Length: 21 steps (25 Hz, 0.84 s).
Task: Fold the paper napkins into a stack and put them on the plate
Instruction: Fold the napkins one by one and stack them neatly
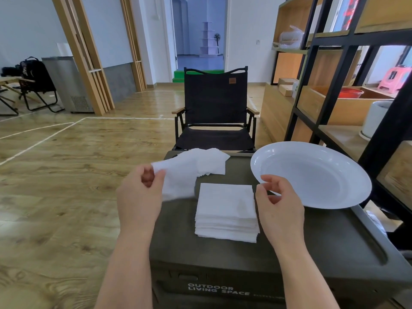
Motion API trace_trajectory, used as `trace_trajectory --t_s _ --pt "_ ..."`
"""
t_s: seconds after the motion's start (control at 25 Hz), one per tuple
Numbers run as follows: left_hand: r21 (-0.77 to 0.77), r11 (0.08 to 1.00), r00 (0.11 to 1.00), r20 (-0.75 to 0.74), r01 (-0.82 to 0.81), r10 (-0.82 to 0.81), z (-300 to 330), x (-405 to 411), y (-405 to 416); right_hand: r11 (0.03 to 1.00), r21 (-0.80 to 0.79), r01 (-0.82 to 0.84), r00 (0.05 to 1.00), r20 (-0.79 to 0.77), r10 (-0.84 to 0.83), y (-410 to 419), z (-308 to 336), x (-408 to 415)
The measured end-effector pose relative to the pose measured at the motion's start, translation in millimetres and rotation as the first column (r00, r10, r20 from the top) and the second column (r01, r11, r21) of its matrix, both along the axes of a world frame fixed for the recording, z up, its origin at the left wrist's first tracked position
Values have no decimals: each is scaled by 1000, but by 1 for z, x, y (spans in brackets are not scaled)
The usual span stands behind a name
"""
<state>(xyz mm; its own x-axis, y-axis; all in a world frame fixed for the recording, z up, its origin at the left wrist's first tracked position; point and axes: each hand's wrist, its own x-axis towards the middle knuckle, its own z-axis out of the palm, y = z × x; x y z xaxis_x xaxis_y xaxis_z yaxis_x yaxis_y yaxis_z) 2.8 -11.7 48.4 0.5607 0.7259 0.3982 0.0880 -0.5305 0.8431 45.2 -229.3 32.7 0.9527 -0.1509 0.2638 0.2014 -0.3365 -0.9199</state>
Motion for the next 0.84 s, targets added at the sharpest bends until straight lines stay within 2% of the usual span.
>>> trace_trajectory --t_s 0.08,0.12,0.2,0.24,0.28,0.32,0.44,0.64,0.76,0.84 --pt "-6 981 978 79 196 -195 22 -7 -9 996 -15 -90 996 -3 90 -1 4 -1" --pt "-51 936 934 111 348 -341 31 -10 -15 984 -39 -174 985 -20 173 -1 6 -2" --pt "-223 741 774 185 633 -605 44 -18 -28 919 -38 -393 917 -85 389 -1 12 -6" --pt "-309 641 707 205 703 -677 45 -21 -31 872 39 -488 865 -113 489 0 15 -10" --pt "-362 577 666 202 732 -718 46 -23 -33 819 156 -553 814 -112 571 0 18 -12" --pt "-377 559 649 175 739 -740 46 -24 -34 771 273 -576 782 -92 617 -1 20 -13" --pt "-395 562 640 93 727 -763 44 -23 -31 694 471 -544 780 -21 625 -5 21 -14" --pt "-263 574 609 71 775 -790 38 -22 -31 690 511 -512 809 18 587 -9 22 -12" --pt "-137 480 494 92 866 -864 40 -23 -33 719 490 -493 841 57 537 -10 23 -12" --pt "-161 444 467 167 882 -868 39 -21 -37 733 487 -475 857 66 511 -12 22 -11"
